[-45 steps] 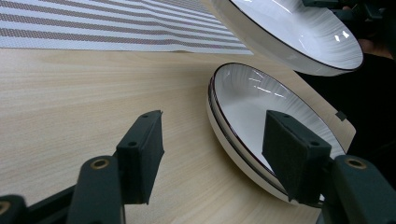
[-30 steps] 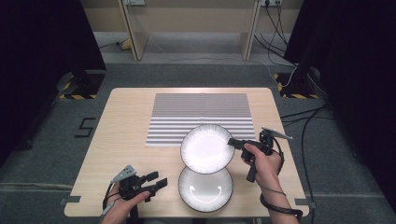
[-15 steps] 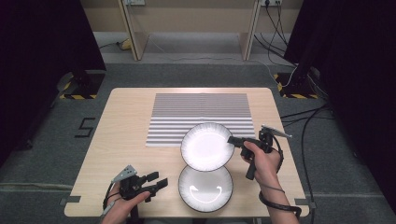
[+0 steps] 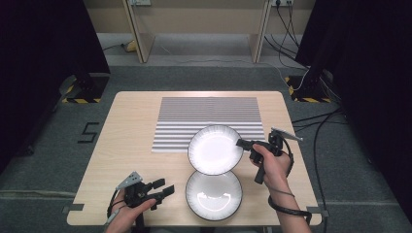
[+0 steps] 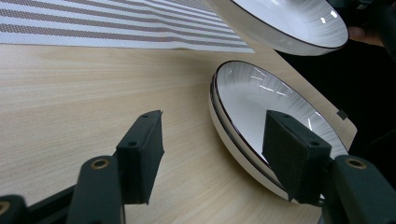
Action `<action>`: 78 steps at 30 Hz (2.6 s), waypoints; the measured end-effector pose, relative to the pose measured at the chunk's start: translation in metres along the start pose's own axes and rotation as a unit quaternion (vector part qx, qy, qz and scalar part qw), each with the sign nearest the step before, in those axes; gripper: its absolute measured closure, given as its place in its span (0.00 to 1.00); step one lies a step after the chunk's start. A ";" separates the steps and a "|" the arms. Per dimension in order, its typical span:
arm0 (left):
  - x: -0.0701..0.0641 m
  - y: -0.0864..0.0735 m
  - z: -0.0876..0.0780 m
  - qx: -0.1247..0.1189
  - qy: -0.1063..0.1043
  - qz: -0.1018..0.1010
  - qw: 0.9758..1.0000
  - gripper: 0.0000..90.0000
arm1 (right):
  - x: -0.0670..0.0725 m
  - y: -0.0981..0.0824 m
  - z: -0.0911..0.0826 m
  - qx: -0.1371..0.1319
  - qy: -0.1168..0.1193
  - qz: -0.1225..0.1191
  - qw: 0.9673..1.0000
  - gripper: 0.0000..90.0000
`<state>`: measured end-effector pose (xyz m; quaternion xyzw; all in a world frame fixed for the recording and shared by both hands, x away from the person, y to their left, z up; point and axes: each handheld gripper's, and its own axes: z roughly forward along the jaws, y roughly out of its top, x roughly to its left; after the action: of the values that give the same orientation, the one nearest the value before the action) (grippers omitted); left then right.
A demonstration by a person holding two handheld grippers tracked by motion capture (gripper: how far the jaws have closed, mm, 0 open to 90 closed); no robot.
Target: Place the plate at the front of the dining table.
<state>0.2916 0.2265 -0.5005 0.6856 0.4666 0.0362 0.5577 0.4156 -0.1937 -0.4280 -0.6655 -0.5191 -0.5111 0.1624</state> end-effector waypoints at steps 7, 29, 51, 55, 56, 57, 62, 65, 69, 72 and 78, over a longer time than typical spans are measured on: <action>0.000 0.000 0.000 0.002 0.000 0.000 1.000 0.42 | 0.002 0.004 0.002 -0.003 0.000 0.001 1.000 0.83; 0.001 0.001 0.000 -0.001 0.003 0.002 1.000 0.42 | 0.006 0.016 0.007 -0.013 0.002 0.007 1.000 0.83; 0.001 0.001 0.001 -0.001 0.000 0.001 1.000 0.42 | 0.001 0.030 0.014 -0.025 -0.005 0.023 0.999 0.82; 0.001 0.001 0.001 0.000 -0.001 0.000 1.000 0.42 | 0.001 0.033 0.015 -0.030 -0.006 0.025 0.999 0.82; 0.001 0.001 0.001 0.000 0.000 0.001 1.000 0.42 | 0.001 0.034 0.015 -0.028 -0.006 0.027 0.999 0.82; 0.001 0.001 0.001 0.000 0.000 0.002 1.000 0.42 | 0.001 0.035 0.015 -0.030 -0.007 0.026 0.999 0.82; 0.001 0.000 0.002 0.000 -0.001 0.001 1.000 0.42 | 0.003 0.039 0.017 -0.035 -0.006 0.027 0.999 0.82; 0.002 0.001 0.002 0.001 0.000 0.000 1.000 0.42 | 0.005 0.042 0.018 -0.036 -0.007 0.025 0.999 0.82; 0.002 0.001 0.001 0.000 0.000 0.000 1.000 0.42 | 0.006 0.046 0.021 -0.038 -0.006 0.027 0.999 0.82; 0.002 0.001 0.001 0.000 0.000 0.000 1.000 0.42 | 0.007 0.048 0.023 -0.041 -0.005 0.028 0.999 0.82; 0.003 0.001 0.001 0.000 0.001 0.001 1.000 0.42 | 0.008 0.052 0.029 -0.040 -0.008 0.028 0.999 0.82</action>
<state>0.2946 0.2275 -0.5011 0.6856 0.4666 0.0372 0.5576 0.4747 -0.1895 -0.4167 -0.6895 -0.4807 -0.5218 0.1456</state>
